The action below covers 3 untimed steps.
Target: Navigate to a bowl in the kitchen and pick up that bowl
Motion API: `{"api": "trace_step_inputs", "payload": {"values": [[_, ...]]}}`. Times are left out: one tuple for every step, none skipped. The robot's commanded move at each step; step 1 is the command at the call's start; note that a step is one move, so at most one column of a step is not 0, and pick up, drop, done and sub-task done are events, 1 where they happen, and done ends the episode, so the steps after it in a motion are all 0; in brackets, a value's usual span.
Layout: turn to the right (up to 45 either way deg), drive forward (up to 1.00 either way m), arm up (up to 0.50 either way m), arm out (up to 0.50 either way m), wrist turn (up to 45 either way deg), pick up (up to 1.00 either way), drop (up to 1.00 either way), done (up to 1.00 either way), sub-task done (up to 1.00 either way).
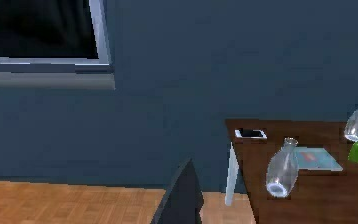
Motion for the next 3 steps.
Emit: {"api": "trace_step_inputs", "payload": {"values": [[-15.0,0.0,0.0,0.0,0.0,0.0,0.0,0.0,0.0],[0.0,0.0,0.5,0.0,0.0,0.0,0.0,0.0,0.0],[0.0,0.0,0.38,0.0,0.0,0.0,0.0,0.0,0.0]]}}
